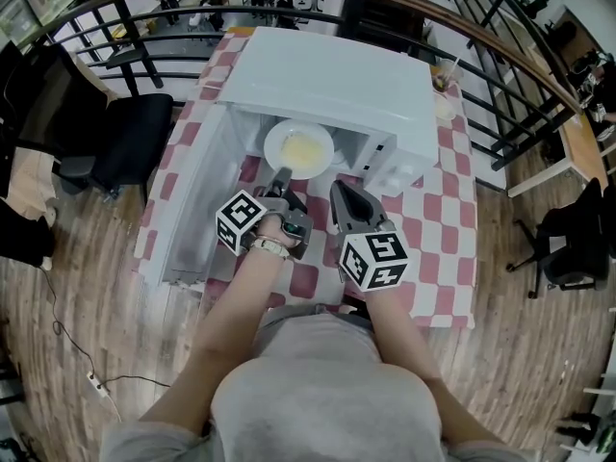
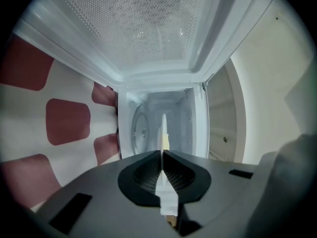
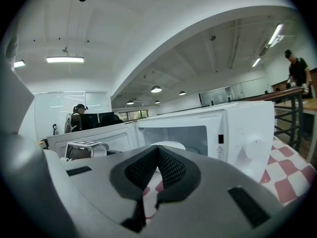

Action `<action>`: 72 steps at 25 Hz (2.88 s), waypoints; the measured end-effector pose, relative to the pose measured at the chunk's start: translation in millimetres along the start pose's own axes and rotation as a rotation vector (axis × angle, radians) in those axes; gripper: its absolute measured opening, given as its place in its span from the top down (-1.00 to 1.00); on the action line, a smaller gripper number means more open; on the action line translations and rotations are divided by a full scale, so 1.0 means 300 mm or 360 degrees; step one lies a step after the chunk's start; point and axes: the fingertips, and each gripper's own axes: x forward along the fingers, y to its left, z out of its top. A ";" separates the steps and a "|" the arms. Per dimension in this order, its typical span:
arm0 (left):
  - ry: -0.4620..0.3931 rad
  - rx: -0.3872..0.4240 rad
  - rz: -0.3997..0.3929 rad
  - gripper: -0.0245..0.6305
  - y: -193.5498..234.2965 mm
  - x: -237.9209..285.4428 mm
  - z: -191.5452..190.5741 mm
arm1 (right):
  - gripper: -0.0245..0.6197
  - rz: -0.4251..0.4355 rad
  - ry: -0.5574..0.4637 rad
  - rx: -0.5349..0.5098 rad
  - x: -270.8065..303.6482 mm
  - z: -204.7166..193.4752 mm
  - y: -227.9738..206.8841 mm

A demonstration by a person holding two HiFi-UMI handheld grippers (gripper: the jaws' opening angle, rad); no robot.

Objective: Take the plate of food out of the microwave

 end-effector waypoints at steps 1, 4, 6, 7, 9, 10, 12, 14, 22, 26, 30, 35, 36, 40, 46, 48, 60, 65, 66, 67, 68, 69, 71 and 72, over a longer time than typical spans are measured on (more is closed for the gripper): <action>0.0002 0.0001 -0.0005 0.88 -0.005 -0.009 0.000 | 0.85 -0.0002 -0.0008 -0.0004 -0.003 0.003 0.002; 0.0007 0.0014 -0.0021 0.88 -0.018 -0.036 0.001 | 0.85 0.0007 -0.0022 -0.0012 -0.012 0.006 0.015; 0.0009 0.0015 -0.0031 0.88 -0.028 -0.052 0.000 | 0.85 0.0012 -0.0027 -0.0014 -0.017 0.006 0.022; 0.0010 0.0014 -0.0037 0.88 -0.034 -0.059 -0.001 | 0.85 0.0012 -0.0031 -0.0017 -0.020 0.008 0.025; 0.0010 0.0013 -0.0047 0.88 -0.046 -0.074 -0.003 | 0.85 0.0007 -0.0041 -0.0025 -0.025 0.013 0.028; 0.0010 0.0013 -0.0051 0.88 -0.052 -0.081 -0.004 | 0.85 -0.0001 -0.0048 -0.0031 -0.027 0.017 0.028; 0.0013 0.0011 -0.0056 0.87 -0.062 -0.096 -0.007 | 0.85 -0.0026 -0.0063 -0.0048 -0.032 0.024 0.026; 0.0013 0.0008 -0.0061 0.88 -0.071 -0.109 -0.012 | 0.85 -0.0054 -0.0077 -0.0072 -0.036 0.029 0.021; 0.0005 0.0029 -0.0093 0.87 -0.113 -0.152 -0.040 | 0.85 -0.0140 -0.0130 -0.0179 -0.050 0.054 0.023; -0.0009 0.0039 -0.0097 0.87 -0.113 -0.180 -0.058 | 0.85 -0.0177 -0.0151 -0.0196 -0.065 0.060 0.027; -0.0013 0.0040 -0.0101 0.87 -0.117 -0.188 -0.060 | 0.85 -0.0170 -0.0144 -0.0223 -0.070 0.058 0.041; -0.0012 0.0033 -0.0124 0.87 -0.135 -0.205 -0.063 | 0.85 -0.0167 -0.0136 -0.0242 -0.081 0.048 0.068; -0.0011 0.0034 -0.0129 0.87 -0.138 -0.210 -0.065 | 0.85 -0.0169 -0.0135 -0.0242 -0.084 0.045 0.072; 0.0012 0.0047 -0.0150 0.87 -0.150 -0.223 -0.078 | 0.85 -0.0196 -0.0143 -0.0241 -0.101 0.041 0.078; 0.0048 0.0055 -0.0171 0.88 -0.171 -0.243 -0.093 | 0.85 -0.0245 -0.0160 -0.0205 -0.135 0.039 0.084; 0.0059 0.0060 -0.0182 0.88 -0.179 -0.245 -0.102 | 0.85 -0.0249 -0.0160 -0.0203 -0.143 0.037 0.085; 0.0083 0.0037 -0.0205 0.87 -0.196 -0.265 -0.126 | 0.85 -0.0309 -0.0156 -0.0258 -0.178 0.035 0.092; 0.0092 0.0032 -0.0209 0.87 -0.201 -0.274 -0.132 | 0.85 -0.0324 -0.0160 -0.0265 -0.187 0.039 0.098; 0.0095 0.0027 -0.0209 0.87 -0.202 -0.274 -0.134 | 0.85 -0.0326 -0.0162 -0.0266 -0.188 0.041 0.098; 0.0098 0.0024 -0.0209 0.87 -0.203 -0.275 -0.136 | 0.85 -0.0329 -0.0163 -0.0267 -0.189 0.042 0.099; 0.0102 0.0023 -0.0210 0.87 -0.203 -0.275 -0.136 | 0.85 -0.0332 -0.0163 -0.0268 -0.189 0.042 0.099; 0.0104 0.0024 -0.0211 0.87 -0.204 -0.275 -0.137 | 0.85 -0.0336 -0.0162 -0.0269 -0.189 0.042 0.099; 0.0104 0.0027 -0.0212 0.87 -0.204 -0.276 -0.136 | 0.85 -0.0342 -0.0161 -0.0268 -0.189 0.041 0.098; 0.0104 0.0028 -0.0212 0.87 -0.204 -0.276 -0.136 | 0.85 -0.0343 -0.0162 -0.0268 -0.189 0.041 0.099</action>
